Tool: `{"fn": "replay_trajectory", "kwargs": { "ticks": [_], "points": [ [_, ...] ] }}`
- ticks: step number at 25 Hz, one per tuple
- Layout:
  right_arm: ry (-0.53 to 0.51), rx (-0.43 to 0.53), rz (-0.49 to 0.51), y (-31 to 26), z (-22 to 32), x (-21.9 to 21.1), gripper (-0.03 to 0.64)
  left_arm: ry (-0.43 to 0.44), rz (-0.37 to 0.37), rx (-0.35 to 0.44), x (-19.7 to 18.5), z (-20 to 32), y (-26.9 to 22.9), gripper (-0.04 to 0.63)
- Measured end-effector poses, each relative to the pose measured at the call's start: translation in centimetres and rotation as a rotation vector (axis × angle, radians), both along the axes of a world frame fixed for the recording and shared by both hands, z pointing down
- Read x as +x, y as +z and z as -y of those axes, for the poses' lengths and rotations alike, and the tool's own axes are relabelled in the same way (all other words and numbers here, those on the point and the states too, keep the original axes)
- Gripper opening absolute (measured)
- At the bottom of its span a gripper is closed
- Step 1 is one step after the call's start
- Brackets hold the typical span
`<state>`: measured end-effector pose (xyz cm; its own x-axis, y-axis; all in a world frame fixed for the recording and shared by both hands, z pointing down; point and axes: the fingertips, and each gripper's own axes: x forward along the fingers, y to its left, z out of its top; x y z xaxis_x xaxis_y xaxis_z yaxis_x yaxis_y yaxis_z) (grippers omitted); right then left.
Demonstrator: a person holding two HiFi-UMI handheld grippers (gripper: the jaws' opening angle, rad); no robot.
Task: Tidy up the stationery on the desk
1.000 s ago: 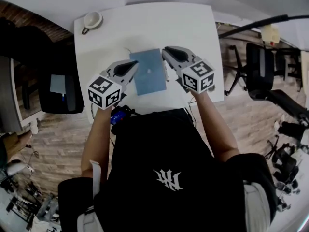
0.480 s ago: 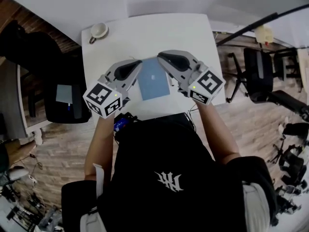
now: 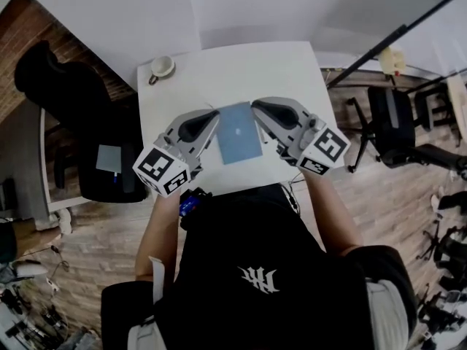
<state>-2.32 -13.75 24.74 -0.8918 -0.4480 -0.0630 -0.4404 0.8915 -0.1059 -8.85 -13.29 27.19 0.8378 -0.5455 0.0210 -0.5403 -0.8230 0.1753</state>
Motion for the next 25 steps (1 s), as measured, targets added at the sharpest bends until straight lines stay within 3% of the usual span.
{"fn": "replay_trajectory", "kwargs": {
  "ticks": [6, 15, 25],
  "points": [
    [-0.033, -0.016, 0.008, 0.0, -2.9, 1.6, 0.048, -0.034, -0.025, 0.035, 0.5, -2.7, -1.1, 0.003],
    [-0.018, -0.051, 0.007, 1.8, -9.5, 6.9, 0.044, -0.031, 0.027, 0.005, 3.8, -8.5, 0.6, 0.003],
    [-0.049, -0.065, 0.028, 3.1, -15.7, 8.4, 0.04, -0.047, 0.035, -0.038, 4.0, -13.8, 2.5, 0.003]
  ]
}}
